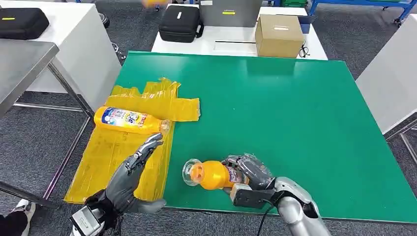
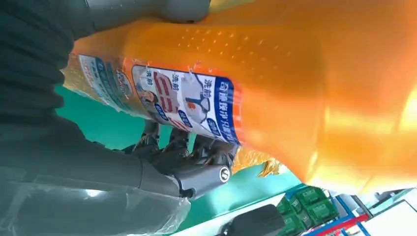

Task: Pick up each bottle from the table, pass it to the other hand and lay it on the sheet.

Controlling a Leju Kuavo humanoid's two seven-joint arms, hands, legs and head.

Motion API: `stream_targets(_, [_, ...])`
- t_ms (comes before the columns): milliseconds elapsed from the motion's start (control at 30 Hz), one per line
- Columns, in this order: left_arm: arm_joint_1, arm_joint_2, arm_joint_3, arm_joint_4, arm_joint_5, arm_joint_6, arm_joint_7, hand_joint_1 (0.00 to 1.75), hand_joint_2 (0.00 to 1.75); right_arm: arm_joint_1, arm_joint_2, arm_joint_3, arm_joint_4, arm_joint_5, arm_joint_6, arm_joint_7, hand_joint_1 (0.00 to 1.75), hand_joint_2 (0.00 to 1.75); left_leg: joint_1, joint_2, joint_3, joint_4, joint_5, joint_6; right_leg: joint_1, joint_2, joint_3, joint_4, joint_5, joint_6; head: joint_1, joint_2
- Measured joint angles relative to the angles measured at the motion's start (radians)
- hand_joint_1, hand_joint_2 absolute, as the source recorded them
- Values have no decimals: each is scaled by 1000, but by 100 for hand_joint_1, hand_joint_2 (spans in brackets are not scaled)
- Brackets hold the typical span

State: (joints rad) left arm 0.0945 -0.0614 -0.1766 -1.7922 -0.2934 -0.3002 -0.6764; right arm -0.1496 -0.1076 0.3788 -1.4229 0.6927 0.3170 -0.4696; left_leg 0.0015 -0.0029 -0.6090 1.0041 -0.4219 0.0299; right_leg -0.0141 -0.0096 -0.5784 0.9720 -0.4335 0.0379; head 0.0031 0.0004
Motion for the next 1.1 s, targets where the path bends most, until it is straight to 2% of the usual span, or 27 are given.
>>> stream_targets(400, [-66,-9,8,73,-52,-26,9,0,175,7,4,6,-60,18,16,-9,173,175,0,0,0,0,0,0,0,0,0,0,0,0,0,0])
stream_targets(1100, [-84,-19,-24,188,-104,-29,65,0,175,6,8,49,-119,20,43,-34,175,175,0,0,-1,0,0,0,0,0,-1,0,0,0,0,0])
